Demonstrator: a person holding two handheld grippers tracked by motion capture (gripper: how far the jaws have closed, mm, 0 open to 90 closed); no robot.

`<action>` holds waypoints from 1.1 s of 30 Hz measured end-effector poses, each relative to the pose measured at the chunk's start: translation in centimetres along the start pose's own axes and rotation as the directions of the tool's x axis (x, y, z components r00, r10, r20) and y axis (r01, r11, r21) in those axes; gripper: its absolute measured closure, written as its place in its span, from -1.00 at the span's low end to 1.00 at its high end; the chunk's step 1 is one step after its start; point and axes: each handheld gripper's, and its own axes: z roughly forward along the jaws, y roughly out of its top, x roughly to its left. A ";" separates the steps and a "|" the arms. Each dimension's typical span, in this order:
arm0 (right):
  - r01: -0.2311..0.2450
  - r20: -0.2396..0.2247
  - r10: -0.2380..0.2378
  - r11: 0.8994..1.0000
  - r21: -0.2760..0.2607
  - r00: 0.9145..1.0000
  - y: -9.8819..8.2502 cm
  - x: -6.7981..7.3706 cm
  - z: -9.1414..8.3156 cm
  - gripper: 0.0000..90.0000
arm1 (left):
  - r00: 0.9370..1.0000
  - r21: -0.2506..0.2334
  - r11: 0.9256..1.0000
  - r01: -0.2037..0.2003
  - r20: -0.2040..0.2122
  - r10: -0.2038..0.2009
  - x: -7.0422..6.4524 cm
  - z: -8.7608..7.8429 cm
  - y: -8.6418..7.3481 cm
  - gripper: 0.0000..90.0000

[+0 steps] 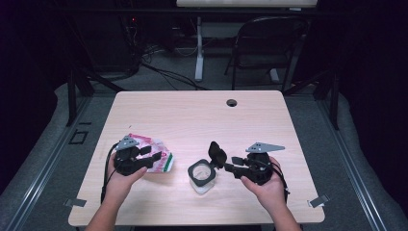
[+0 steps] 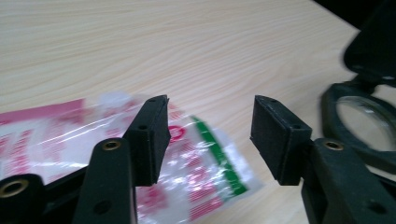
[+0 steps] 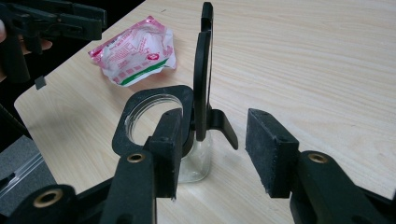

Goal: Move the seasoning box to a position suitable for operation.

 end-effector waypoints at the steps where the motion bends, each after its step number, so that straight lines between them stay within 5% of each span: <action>1: 0.002 0.000 -0.002 1.000 0.002 1.000 0.0 0.0 0.0 0.24 | 1.000 0.004 1.000 -0.001 -0.009 0.001 0.2 0.0 -0.2 -0.02; 5: 0.004 -0.003 -0.004 1.000 -0.004 1.000 0.1 0.2 0.1 0.21 | 0.998 0.023 0.998 -0.056 -0.003 0.056 0.3 0.5 -0.6 -0.07; 10: 0.005 0.000 -0.005 1.000 -0.004 1.000 0.1 0.1 0.3 0.17 | 0.983 0.081 0.981 -0.178 -0.037 0.181 -0.2 -0.2 -1.8 0.00; 14: -0.007 0.001 0.007 1.000 -0.007 1.000 0.0 -0.1 0.4 0.16 | 0.979 0.054 0.978 -0.201 -0.019 0.202 0.2 -1.5 -3.6 0.03; 18: -0.017 0.005 0.017 1.000 -0.012 1.000 0.0 -0.2 0.5 0.15 | 0.989 0.058 0.988 -0.144 -0.015 0.145 1.1 -1.5 -5.1 -0.11; 20: -0.019 0.004 0.019 1.000 -0.010 1.000 0.0 -0.3 0.6 0.15 | 0.988 0.070 0.986 -0.149 -0.034 0.151 1.3 -1.3 -5.4 -0.22; 26: -0.024 0.009 0.024 1.000 -0.007 1.000 -0.1 -0.6 0.8 0.14 | 0.963 0.121 0.965 -0.231 -0.112 0.245 0.9 -0.7 -6.1 -0.24; 31: -0.033 0.005 0.033 0.999 -0.006 0.999 -0.2 -0.8 0.8 0.13 | 0.957 0.136 0.959 -0.249 -0.116 0.265 0.6 0.1 -6.4 -0.24; 33: -0.031 0.006 0.031 0.999 -0.009 1.000 -0.2 -0.8 0.8 0.13 | 0.949 0.147 0.951 -0.274 -0.117 0.292 0.4 0.5 -6.6 -0.24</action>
